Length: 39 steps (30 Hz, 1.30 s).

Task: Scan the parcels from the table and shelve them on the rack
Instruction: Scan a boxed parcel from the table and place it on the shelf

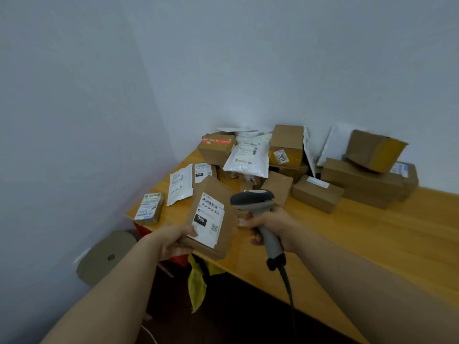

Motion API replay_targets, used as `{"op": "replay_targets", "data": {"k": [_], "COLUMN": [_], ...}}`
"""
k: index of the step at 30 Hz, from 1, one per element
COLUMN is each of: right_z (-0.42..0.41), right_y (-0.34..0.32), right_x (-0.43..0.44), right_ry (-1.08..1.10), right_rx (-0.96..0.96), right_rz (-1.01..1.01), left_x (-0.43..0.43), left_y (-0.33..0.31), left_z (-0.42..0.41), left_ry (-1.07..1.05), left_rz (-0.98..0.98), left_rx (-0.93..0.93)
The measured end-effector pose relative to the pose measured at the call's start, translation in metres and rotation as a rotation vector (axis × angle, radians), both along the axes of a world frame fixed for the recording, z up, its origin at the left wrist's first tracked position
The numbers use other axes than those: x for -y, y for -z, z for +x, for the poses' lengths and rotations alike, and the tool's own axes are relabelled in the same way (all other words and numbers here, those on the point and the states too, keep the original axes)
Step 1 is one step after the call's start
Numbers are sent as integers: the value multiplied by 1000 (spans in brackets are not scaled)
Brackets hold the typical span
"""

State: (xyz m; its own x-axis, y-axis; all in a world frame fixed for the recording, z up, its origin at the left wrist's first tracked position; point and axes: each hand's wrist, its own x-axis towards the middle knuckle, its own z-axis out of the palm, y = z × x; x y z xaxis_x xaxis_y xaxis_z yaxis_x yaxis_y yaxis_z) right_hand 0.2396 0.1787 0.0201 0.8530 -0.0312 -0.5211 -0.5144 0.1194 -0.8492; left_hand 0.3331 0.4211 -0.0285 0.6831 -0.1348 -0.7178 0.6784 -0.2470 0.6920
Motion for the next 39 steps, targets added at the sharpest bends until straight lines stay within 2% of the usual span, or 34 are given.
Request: {"op": "replay_targets", "data": {"k": [7, 14, 19, 39], "right_z": [-28, -49, -60, -75], "right_y": [-31, -68, -90, -114], "right_x": [-26, -32, -32, -44], "right_ry": [78, 121, 74, 37], "right_rx": [84, 183, 168, 179], "right_rz": [-8, -26, -69, -43], "left_x": [-7, 15, 20, -7], "left_y": [-27, -51, -60, -69], "left_z": [-25, -37, -37, -33], "left_ry": [41, -46, -128, -173], "left_rz": [-226, -336, -290, -205], "left_rx": [24, 222, 321, 338]}}
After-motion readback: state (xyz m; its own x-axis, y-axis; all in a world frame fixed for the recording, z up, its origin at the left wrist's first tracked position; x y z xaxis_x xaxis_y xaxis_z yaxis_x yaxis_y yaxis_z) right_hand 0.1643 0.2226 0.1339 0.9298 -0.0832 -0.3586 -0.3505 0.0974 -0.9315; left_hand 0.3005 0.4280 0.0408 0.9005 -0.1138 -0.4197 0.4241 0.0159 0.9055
